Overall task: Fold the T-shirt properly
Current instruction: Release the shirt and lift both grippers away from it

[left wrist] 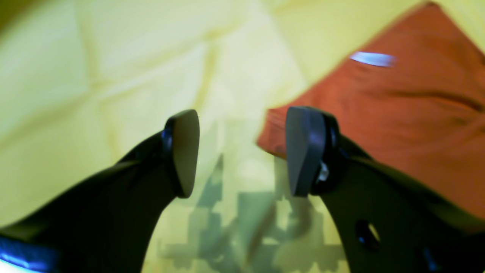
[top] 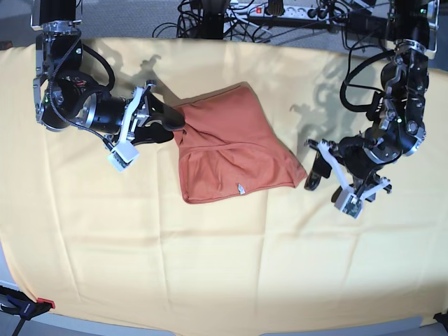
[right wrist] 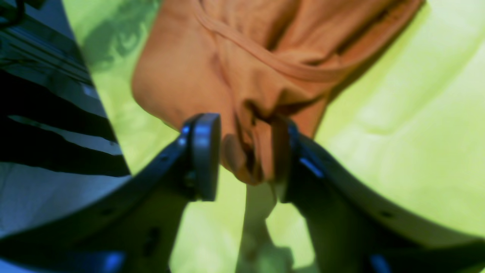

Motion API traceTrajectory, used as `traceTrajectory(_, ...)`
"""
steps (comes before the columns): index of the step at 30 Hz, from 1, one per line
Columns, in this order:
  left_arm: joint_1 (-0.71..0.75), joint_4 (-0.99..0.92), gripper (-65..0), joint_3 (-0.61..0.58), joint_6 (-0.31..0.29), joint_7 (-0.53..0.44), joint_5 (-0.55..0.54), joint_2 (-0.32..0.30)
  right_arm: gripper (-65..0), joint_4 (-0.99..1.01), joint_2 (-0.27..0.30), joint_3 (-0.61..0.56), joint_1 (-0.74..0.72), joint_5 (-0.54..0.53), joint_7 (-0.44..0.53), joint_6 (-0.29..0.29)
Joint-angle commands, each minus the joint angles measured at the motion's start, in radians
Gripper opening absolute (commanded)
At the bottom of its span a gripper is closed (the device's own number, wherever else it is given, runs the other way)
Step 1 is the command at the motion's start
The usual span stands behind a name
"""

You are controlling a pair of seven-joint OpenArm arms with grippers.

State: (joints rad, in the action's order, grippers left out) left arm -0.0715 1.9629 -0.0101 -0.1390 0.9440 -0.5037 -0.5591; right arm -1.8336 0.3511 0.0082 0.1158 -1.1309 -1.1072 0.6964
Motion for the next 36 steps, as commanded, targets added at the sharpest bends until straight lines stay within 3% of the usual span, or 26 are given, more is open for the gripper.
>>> traceTrajectory(1, -0.005, 0.016, -28.1, 0.019, -0.023, -0.010, -0.031, -0.011, -32.5, -0.017, 0.009, 0.004, -0.014, -0.022, 0.022, 0.002)
traceTrajectory(3, 0.012, 0.016, -28.1, 0.027, -0.079, 0.010, -0.077, -0.011, -27.9, -0.017, 0.009, 0.004, -0.013, -0.022, 0.019, 0.002)
traceTrajectory(6, 0.034, 0.016, -28.1, 0.027, -0.130, 0.031, -0.112, -0.011, -27.3, -0.017, 0.009, 0.004, -0.014, -0.026, -0.018, 0.002)
traceTrajectory(13, 0.064, 0.016, -28.1, 0.027, -0.135, 0.032, -0.111, -0.011, -27.3, -0.017, 0.009, 0.004, -0.013, -0.187, -0.224, 0.002)
traceTrajectory(17, 0.063, 0.016, -28.1, 0.027, -0.135, 0.031, -0.111, -0.011, -32.0, -0.017, 0.009, 0.004, -0.010, -0.159, -0.177, 0.002)
traceTrajectory(20, 0.063, 0.016, -28.1, 0.027, -0.134, 0.031, -0.111, -0.011, -39.7, -0.017, 0.008, 0.004, 0.009, -0.085, -0.077, 0.002)
traceTrajectory(22, 0.063, 0.016, -28.1, 0.027, -0.134, 0.032, -0.110, -0.011, -40.9, -0.017, 0.008, 0.003, 0.030, -0.042, -0.027, 0.002)
traceTrajectory(31, 0.063, 0.016, -28.1, 0.027, -0.134, 0.033, -0.108, -0.011, -41.9, -0.017, -0.028, 0.003, 0.084, -0.032, -0.044, 0.002)
traceTrajectory(33, 0.063, 0.016, -28.1, 0.027, -0.134, 0.033, -0.108, -0.011, -50.1, -0.017, -0.028, 0.003, 0.083, -0.015, -0.044, 0.002)
traceTrajectory(35, 0.063, 0.016, -28.1, 0.027, -0.134, 0.033, -0.108, -0.011, -63.9, -0.017, -0.028, 0.003, 0.084, -0.016, -0.045, 0.002)
traceTrajectory(36, 0.063, 0.016, -28.1, 0.027, -0.134, 0.033, -0.108, -0.011, -65.0, -0.017, -0.028, 0.004, 0.084, -0.017, -0.049, 0.002)
